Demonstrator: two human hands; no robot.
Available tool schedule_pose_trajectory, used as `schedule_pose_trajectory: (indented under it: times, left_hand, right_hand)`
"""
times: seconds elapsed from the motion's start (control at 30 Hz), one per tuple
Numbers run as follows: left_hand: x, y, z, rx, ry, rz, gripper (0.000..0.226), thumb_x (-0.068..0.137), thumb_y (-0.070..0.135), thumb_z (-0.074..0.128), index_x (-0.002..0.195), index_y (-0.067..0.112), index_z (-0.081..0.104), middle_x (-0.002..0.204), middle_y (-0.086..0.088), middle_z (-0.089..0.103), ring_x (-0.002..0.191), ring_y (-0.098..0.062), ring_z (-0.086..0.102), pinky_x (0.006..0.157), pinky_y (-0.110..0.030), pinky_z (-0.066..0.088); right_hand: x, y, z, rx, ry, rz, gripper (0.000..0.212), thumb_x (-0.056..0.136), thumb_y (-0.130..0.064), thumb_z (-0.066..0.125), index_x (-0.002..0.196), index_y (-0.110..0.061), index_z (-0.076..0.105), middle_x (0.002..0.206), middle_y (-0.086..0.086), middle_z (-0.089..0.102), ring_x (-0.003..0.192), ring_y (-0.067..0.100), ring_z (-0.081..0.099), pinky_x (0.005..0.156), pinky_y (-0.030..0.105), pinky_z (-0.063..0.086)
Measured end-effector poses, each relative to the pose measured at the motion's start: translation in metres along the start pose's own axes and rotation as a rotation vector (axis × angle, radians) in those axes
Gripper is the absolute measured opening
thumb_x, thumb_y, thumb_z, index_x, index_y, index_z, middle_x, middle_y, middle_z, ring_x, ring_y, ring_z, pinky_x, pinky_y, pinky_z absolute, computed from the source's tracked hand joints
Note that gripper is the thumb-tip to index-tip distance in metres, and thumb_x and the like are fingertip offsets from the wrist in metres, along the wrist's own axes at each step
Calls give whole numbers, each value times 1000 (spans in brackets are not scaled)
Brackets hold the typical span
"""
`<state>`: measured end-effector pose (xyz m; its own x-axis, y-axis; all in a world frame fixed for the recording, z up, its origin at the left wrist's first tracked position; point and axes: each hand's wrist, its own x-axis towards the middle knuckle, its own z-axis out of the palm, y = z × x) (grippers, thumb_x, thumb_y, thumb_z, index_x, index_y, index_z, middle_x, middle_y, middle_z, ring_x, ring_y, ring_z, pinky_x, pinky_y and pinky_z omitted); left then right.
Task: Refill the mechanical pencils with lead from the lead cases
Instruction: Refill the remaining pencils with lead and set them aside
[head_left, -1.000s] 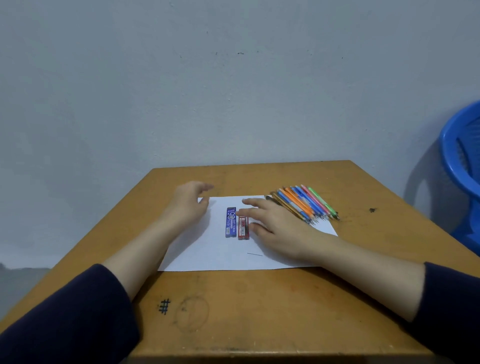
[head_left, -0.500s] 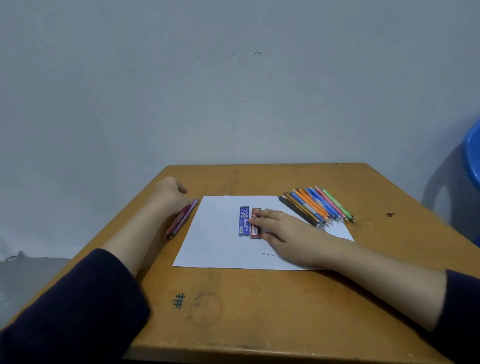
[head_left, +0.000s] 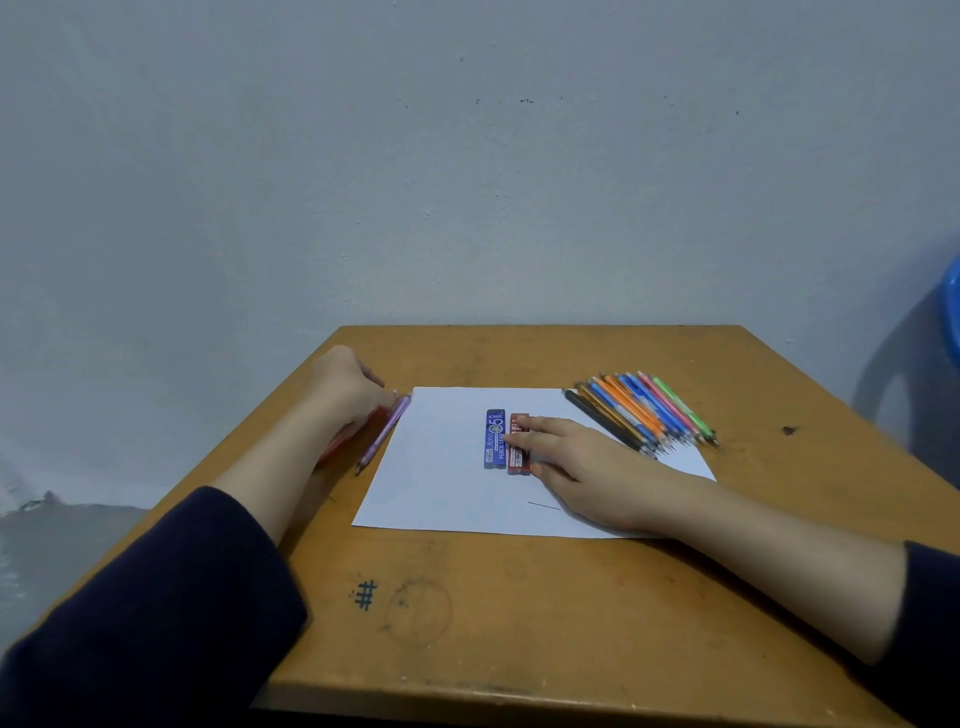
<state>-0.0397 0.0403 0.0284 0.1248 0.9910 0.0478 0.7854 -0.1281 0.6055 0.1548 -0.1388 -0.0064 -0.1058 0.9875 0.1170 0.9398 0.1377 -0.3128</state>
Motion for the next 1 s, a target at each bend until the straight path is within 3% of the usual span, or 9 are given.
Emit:
schedule_pose_trajectory:
  times: [0.1,0.3,0.47,0.67,0.73,0.8,0.9,1.0]
  left_hand:
    - [-1,1,0,5,8,5,25,81,24,75,101,8,72,88,-5,60,79,-21,58,70,-34,56]
    - [-2,1,1,-2,75,60,19,86,20,69,97,5,73,81,-9,65,65,-17,55,62,-29,47]
    - [-8,5,3,-84,125,156,23,90,20,64,105,5,71,87,-11,69,79,-23,63,68,-31,49]
    - [-27,24,9,-360,12,265,23,90,23,64,109,12,72,76,-2,67,70,-8,61,69,-25,52]
    - [-36,29,10,-421,-26,313,20,89,24,65,106,16,73,78,0,70,69,-5,64,61,-17,49]
    - [-44,31,12,-466,-48,373,16,87,26,68,101,19,74,79,3,70,65,0,66,54,-12,49]
    - [-55,36,17,-544,-102,425,11,83,25,73,91,18,75,74,4,71,63,-1,67,56,-15,51]
    - [-64,39,26,-568,-169,471,12,81,23,76,90,16,77,69,3,72,65,-7,68,57,-18,48]
  right_hand:
    - [0,0,0,-6,-1,-4,44,102,-23,34,146,-24,35,156,-5,22,141,7,19,104,10,13]
    - [1,0,0,-1,-8,-1,44,102,-23,35,146,-25,35,156,-6,22,141,7,20,106,12,14]
    - [-1,0,-2,-2,13,-7,46,101,-20,36,146,-22,35,155,-4,24,141,7,21,102,9,14]
    - [1,1,-6,73,152,-13,54,97,-19,44,148,-24,28,153,-6,30,140,5,23,107,12,15]
    - [0,3,-11,69,229,-6,53,98,-20,46,148,-23,28,151,-6,34,138,7,28,102,9,16]
    - [0,7,-16,92,308,4,51,98,-18,48,146,-23,32,147,-3,40,136,11,34,101,11,19]
    - [-1,11,-20,215,420,30,46,96,-15,51,141,-22,43,138,-2,51,126,13,47,108,25,35]
    - [-1,13,-24,350,484,85,39,95,-15,54,133,-21,52,124,-4,61,115,8,56,99,23,44]
